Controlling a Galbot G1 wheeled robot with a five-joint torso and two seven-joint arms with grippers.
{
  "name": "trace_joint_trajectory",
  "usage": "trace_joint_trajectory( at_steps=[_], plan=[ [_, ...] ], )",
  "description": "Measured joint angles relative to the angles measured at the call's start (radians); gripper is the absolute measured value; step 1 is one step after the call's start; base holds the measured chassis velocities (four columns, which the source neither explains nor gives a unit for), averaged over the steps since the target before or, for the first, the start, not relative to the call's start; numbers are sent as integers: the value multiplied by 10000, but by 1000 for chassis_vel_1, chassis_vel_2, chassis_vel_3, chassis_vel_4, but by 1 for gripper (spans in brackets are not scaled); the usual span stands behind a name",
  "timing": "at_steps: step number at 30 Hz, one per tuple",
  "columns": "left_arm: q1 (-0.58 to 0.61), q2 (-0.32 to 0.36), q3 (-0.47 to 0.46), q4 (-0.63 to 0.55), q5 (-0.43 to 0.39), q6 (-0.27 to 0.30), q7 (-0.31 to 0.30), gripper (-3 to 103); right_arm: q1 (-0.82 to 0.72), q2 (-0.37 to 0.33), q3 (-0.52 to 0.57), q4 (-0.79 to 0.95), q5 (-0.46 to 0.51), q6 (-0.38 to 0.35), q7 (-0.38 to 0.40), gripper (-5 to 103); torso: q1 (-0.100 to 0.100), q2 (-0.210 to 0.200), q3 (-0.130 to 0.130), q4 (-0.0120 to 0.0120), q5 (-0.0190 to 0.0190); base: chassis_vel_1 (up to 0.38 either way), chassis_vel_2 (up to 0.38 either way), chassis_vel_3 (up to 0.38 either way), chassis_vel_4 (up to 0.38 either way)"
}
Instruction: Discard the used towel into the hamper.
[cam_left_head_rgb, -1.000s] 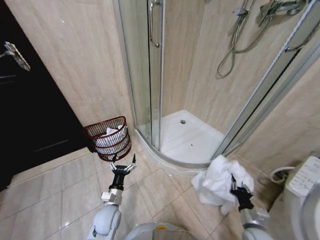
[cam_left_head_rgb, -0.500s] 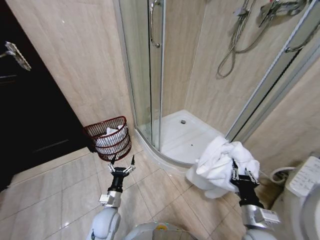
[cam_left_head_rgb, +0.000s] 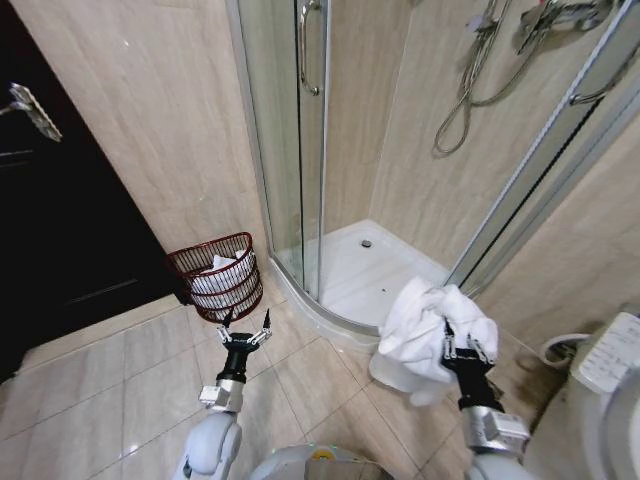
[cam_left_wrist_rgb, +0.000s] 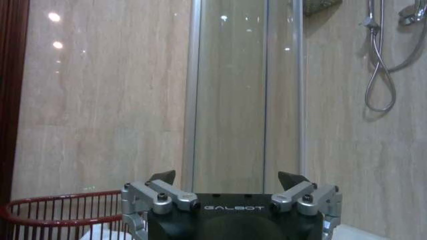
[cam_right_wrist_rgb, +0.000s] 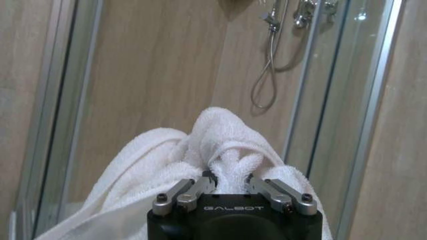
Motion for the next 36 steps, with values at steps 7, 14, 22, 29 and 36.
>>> trace_joint_trajectory(
  at_steps=[7, 14, 22, 29, 36],
  plan=[
    [36, -3, -18, -15, -11, 32, 129, 100, 116, -56, -180, -5, -147, -171, 1, 17, 0, 0, 0, 0, 0, 0, 0, 0, 0],
    [-63, -14, -34, 4, -31, -62, 134, 100, 226, -95, -211, -115, -156, -264, -3, 17, 0, 0, 0, 1, 2, 56, 55, 57, 59],
    [-66, -27, -17, 58, -27, -312, 118, 100, 295, -99, -212, -220, -113, -267, -1, 17, 0, 0, 0, 0, 1, 64, 64, -19, -15],
    [-69, -44, 0, 34, -18, -313, 112, 100, 300, -82, -327, -226, -129, -261, -3, 17, 0, 0, 0, 0, 0, 119, 104, -103, -119],
    [36, -75, -18, -44, -115, -163, -11, 100, 370, -99, -436, -321, -85, -64, -96, 17, 0, 0, 0, 0, -2, 140, 126, -134, -125]
  ],
)
